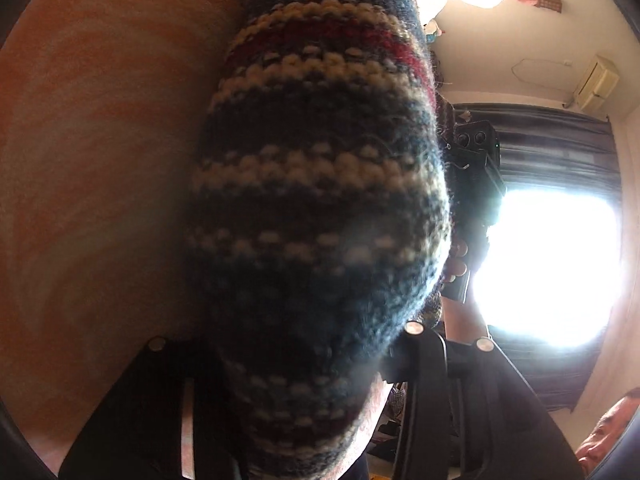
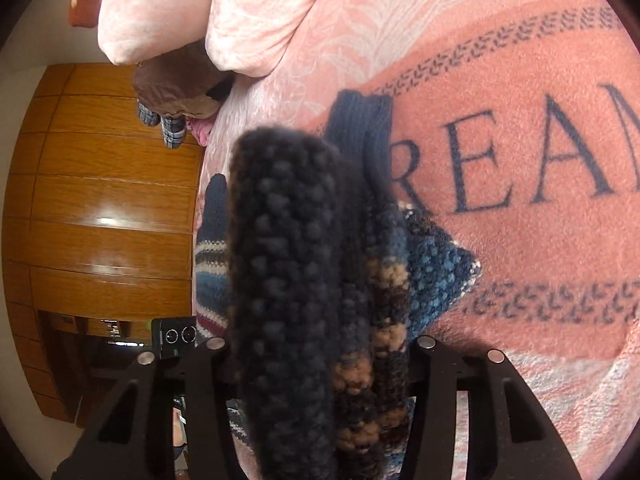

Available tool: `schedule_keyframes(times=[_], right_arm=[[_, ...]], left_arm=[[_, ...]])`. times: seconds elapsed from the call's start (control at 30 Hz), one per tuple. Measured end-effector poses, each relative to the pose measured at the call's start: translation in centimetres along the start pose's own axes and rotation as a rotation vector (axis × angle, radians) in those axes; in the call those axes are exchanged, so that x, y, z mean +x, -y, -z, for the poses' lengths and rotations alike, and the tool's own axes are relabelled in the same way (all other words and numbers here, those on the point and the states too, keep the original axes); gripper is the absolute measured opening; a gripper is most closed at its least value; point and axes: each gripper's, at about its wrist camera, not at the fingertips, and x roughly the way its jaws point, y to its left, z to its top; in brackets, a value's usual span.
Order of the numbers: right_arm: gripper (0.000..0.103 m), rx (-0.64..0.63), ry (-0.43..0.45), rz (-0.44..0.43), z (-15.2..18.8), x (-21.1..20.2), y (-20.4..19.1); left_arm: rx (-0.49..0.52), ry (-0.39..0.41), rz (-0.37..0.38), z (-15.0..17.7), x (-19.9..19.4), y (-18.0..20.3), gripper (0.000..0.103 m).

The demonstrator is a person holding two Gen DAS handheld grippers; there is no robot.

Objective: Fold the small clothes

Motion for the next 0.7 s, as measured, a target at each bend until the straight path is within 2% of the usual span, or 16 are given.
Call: schedule_keyframes(times=[0.13, 0.37, 0.47, 0.57, 0.7], right_arm=[[0.042, -0.009, 0.039, 0.02, 0.8, -1.0, -1.0], [0.041, -0.029, 0.067, 0.02, 2.4, -3.0, -4.5], [0.041, -0.038, 0.066, 0.013, 3.7, -2.9, -6.9], [0.041, -0.038, 0.071, -0.02, 6.0, -2.1, -9.5], [0.041, -0.04, 0.024, -0.035, 10.8, 0.9, -12.5]], left_arm=[[0.026, 0.013, -0.018, -0.3, -0.6, 2.1, 0.025], [0.065, 0.023, -0.012, 1.7, -2.9, 4.5, 0.023], [0.084, 0.032, -0.007, 3.2, -5.3, 5.7, 0.023], [0.089, 0.047, -0.003, 6.1, -8.2, 5.4, 0.023], [0.072, 0.045, -0.022, 11.8, -11.8, 3.9, 0.024]])
